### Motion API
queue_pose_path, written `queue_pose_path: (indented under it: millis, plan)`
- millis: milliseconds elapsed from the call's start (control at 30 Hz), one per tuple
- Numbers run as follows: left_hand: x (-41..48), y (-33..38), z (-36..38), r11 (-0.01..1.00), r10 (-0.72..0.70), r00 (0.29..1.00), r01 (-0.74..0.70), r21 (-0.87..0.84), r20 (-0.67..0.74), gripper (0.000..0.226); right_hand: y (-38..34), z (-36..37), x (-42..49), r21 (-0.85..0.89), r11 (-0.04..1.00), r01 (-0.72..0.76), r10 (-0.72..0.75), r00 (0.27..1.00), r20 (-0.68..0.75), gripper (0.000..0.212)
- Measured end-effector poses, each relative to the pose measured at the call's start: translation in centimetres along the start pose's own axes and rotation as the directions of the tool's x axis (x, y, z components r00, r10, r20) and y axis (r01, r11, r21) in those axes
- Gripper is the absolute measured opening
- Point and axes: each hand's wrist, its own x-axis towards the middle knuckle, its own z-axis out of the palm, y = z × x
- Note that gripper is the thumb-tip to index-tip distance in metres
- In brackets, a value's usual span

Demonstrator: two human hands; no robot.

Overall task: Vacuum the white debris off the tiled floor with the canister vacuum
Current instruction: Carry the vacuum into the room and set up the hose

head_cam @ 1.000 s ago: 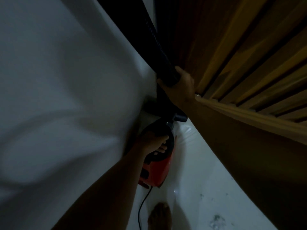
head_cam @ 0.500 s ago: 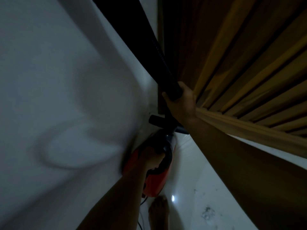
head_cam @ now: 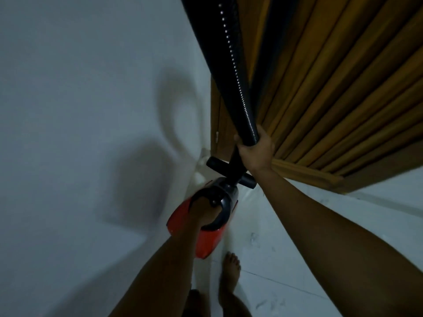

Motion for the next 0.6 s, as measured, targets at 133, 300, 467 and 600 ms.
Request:
queue_pose_path:
  millis: [133,300,467,600]
  plan:
    - [-7.6,-1.1,0.8,0.996,0.077,0.996,-0.076,0.042,-0.042,0.040,-4.8,-4.8,-7.5,-0.009,1.000,0.010,-0.011,0.998,-0.058,0.040]
    - [-18.4,-4.5,2.7,0.977,0.195,0.980,-0.191,0.089,-0.030,0.036,-8.8,-9.8,-17.8,-0.013,0.999,0.047,-0.049,0.986,-0.157,0.044]
    - [-27.3,-7.0,4.9,0.969,0.226,0.973,-0.221,0.108,-0.042,0.036,-10.7,-13.7,-26.4,-0.027,0.998,0.056,-0.060,0.983,-0.176,0.041]
    - [-34.0,-9.6,8.7,0.969,0.236,0.971,-0.233,0.076,-0.028,0.031,-11.0,-17.6,-32.9,-0.030,0.997,0.072,-0.077,0.981,-0.177,0.048]
